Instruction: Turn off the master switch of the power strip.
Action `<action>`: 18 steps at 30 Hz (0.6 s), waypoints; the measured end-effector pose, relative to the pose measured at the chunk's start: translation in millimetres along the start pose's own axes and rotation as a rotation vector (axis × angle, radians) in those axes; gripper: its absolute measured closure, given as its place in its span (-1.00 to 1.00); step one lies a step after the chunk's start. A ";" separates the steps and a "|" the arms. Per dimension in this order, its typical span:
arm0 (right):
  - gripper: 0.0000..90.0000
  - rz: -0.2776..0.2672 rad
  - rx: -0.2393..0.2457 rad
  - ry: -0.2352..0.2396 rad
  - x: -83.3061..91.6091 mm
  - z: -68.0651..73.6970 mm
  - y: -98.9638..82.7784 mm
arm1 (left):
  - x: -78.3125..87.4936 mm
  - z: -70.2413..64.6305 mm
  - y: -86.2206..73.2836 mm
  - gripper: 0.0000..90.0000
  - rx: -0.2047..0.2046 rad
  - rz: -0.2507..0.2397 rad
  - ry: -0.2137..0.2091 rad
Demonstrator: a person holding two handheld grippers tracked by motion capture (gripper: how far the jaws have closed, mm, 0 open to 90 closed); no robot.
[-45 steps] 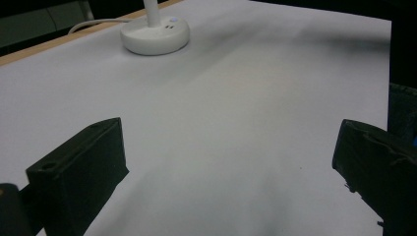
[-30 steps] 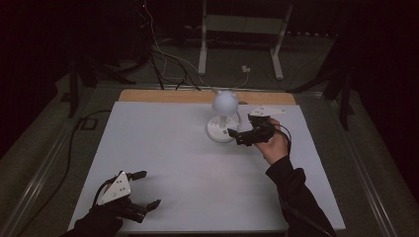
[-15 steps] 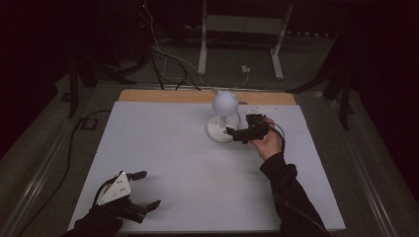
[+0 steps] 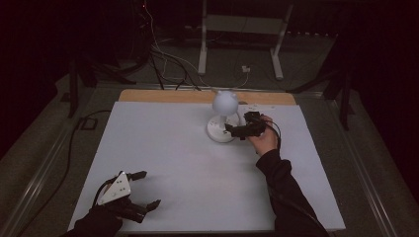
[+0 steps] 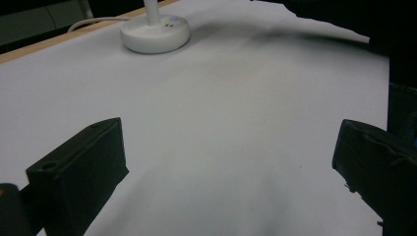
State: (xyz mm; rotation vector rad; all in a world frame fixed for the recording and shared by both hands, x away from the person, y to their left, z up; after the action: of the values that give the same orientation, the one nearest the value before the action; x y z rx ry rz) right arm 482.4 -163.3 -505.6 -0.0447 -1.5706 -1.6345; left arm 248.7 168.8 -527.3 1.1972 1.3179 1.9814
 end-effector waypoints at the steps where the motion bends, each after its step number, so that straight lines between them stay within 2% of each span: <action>1: -0.96 -0.006 -0.002 -0.011 -1.5 -0.9 0.0 | 0.0 0.1 0.2 -0.99 0.002 -0.002 0.000; 6: -0.96 -0.005 -0.022 -0.048 -7.9 -4.3 -3.2 | -0.2 0.0 -0.4 -0.99 0.004 0.002 -0.001; 10: -0.74 -0.021 -0.057 -0.081 -9.5 -8.0 -5.0 | -0.1 0.3 -0.3 -0.99 0.005 0.001 0.000; 11: -0.66 -0.010 -0.072 -0.085 -9.7 -8.7 -5.8 | -0.2 0.1 -0.4 -0.99 0.004 0.002 0.001; 12: -0.66 -0.021 -0.079 -0.100 -9.9 -9.6 -5.6 | -0.1 0.1 -0.3 -0.99 0.004 0.001 -0.001; 14: -0.60 -0.015 -0.090 -0.097 -10.1 -10.1 -6.3 | -0.2 0.1 -0.2 -0.99 0.007 0.000 0.000; 18: -0.37 -0.008 -0.104 -0.120 -10.6 -11.3 -7.6 | -0.5 0.0 -0.5 -0.99 0.007 0.002 -0.002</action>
State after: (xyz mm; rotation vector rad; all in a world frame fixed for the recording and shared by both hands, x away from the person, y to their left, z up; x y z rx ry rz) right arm 490.5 -168.2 -520.0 -0.1949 -1.5753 -1.7460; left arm 248.9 168.6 -527.9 1.2038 1.3238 1.9789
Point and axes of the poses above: each handheld gripper's, and its own axes: x roughly backward along the jaws, y roughly out of its top, z roughly to its left, the point moved 6 cm from there along -x, roughly forward along the jaws, and after that the axes turned 9 degrees about -x, right-handed, at the moved point
